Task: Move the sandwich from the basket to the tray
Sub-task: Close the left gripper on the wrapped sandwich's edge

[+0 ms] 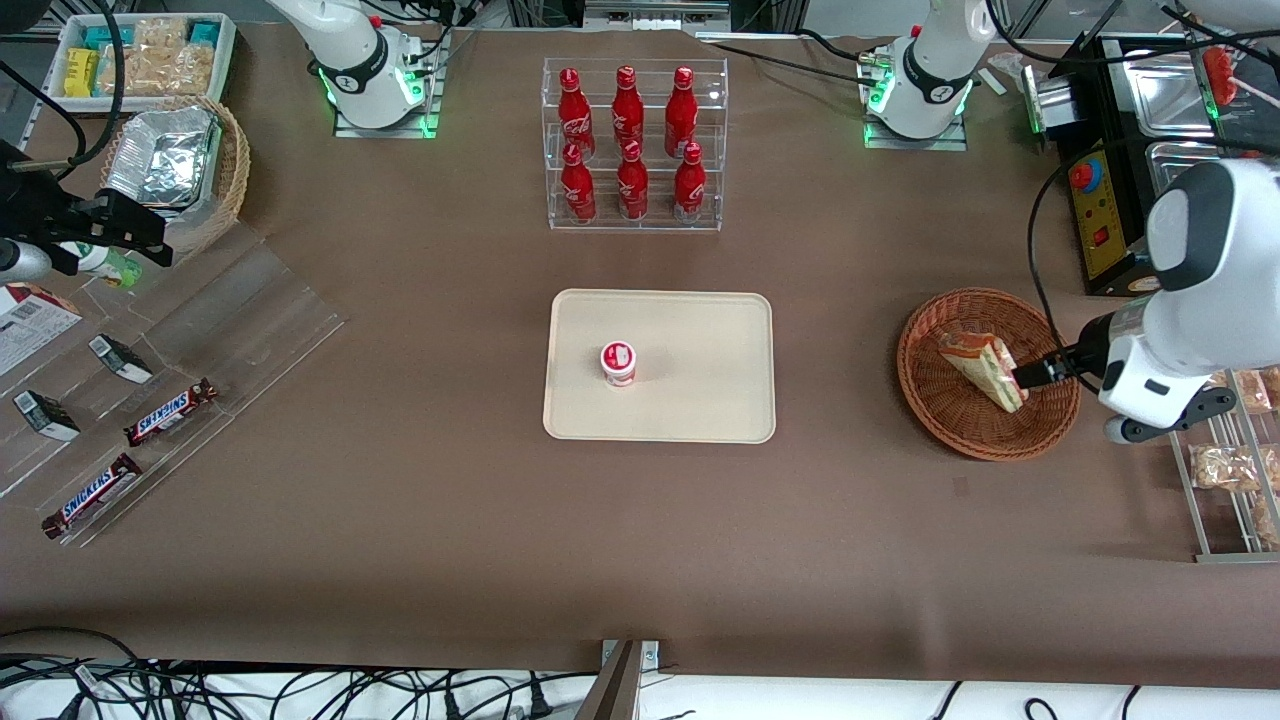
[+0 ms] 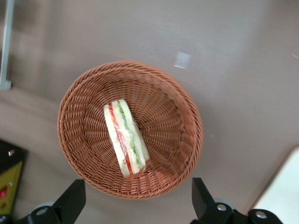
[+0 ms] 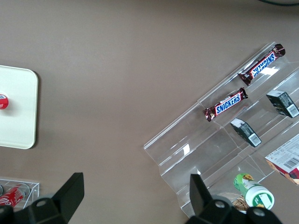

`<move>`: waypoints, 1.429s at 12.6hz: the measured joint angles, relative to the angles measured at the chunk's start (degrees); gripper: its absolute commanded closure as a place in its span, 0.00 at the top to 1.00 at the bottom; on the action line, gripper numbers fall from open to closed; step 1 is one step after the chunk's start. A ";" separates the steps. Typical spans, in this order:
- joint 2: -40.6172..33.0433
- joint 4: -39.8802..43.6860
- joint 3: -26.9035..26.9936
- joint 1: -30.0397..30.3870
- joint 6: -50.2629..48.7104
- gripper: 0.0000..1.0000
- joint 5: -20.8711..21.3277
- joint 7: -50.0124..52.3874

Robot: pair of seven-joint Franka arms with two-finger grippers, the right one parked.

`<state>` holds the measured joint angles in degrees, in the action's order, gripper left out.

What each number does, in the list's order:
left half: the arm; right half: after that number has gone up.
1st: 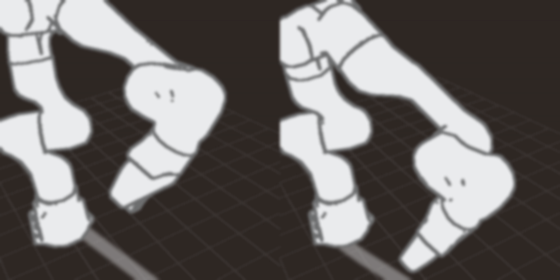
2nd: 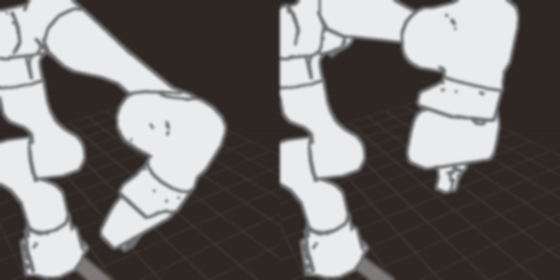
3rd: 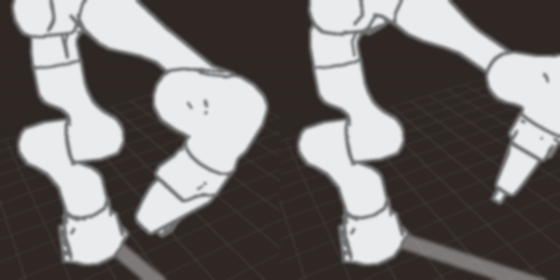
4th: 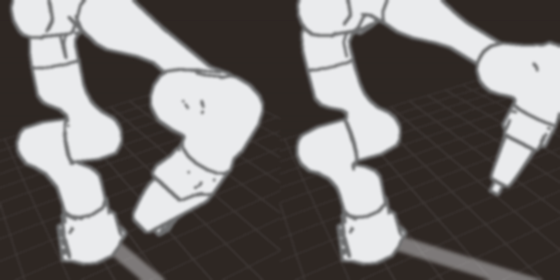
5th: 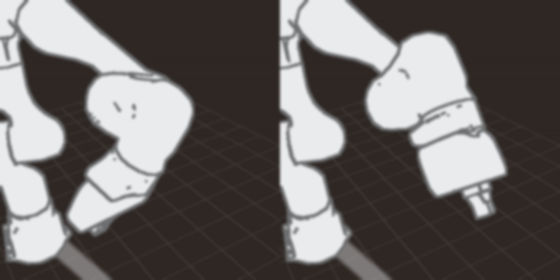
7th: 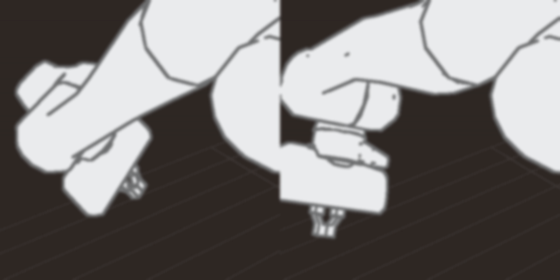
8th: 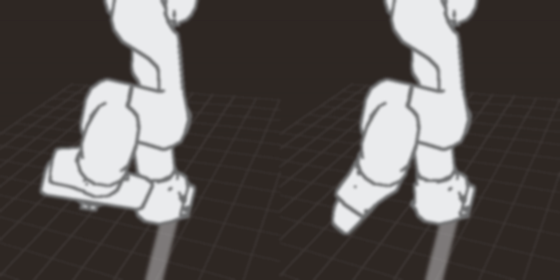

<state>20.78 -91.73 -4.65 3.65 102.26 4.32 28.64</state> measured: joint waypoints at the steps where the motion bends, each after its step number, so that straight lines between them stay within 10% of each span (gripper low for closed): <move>1: 0.71 -1.16 -0.37 -0.26 1.80 1.00 2.46 5.31; 18: -2.76 -29.91 -0.67 -0.25 28.18 1.00 12.01 24.40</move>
<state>18.01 -121.63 -5.31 3.40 130.44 16.33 53.04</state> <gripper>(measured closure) 0.000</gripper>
